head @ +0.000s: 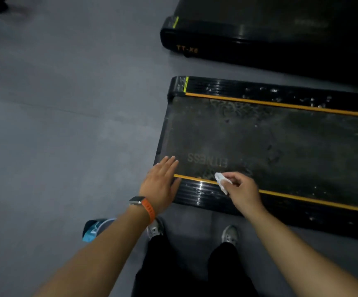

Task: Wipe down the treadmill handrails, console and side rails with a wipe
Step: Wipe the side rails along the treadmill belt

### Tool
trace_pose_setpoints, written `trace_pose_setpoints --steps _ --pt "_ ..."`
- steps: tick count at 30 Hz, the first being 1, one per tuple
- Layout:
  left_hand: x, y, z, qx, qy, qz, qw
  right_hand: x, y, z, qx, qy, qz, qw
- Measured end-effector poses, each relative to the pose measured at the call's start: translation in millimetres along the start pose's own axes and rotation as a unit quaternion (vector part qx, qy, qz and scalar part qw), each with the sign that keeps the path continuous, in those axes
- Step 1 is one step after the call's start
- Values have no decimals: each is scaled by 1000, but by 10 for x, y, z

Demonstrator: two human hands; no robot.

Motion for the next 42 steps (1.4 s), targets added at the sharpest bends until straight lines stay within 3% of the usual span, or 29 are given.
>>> trace_pose_setpoints --steps 5,12,18,21,25,31,35,38,42 --pt "-848 -196 707 -32 18 57 998 -659 13 -714 -47 2 -25 999" --pt "-2483 -541 1746 0 49 131 990 -1852 398 -1950 -55 -22 4 998" --pt "-3698 -628 2574 7 52 112 992 -2782 997 -2807 0 -20 2 1000" --pt "-4034 -638 2878 -4 62 76 995 -3187 1187 -2860 169 -79 -7 982" --pt "-4262 -604 3092 -22 82 44 995 -3772 1114 -2706 435 -147 7 888" --pt "-4343 -569 3078 -57 95 7 994 -4211 995 -2866 537 -273 3 798" --pt "-4359 -555 3090 -80 68 -8 994 -4205 840 -3114 520 -406 -7 751" --pt "-4351 -559 3116 -78 45 -14 996 -4197 773 -3261 449 -457 41 767" --pt "-4364 -535 3142 -83 29 -20 996 -4372 760 -3163 397 -435 104 801"
Point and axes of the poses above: each hand's wrist, its own y-axis towards the middle knuckle, its own x-axis out of the back of the hand, z = x × y, the point moved 10 cm from there along y, towards the middle knuckle, and after that the axes turned 15 degrees about -z, right-handed, at the moved point
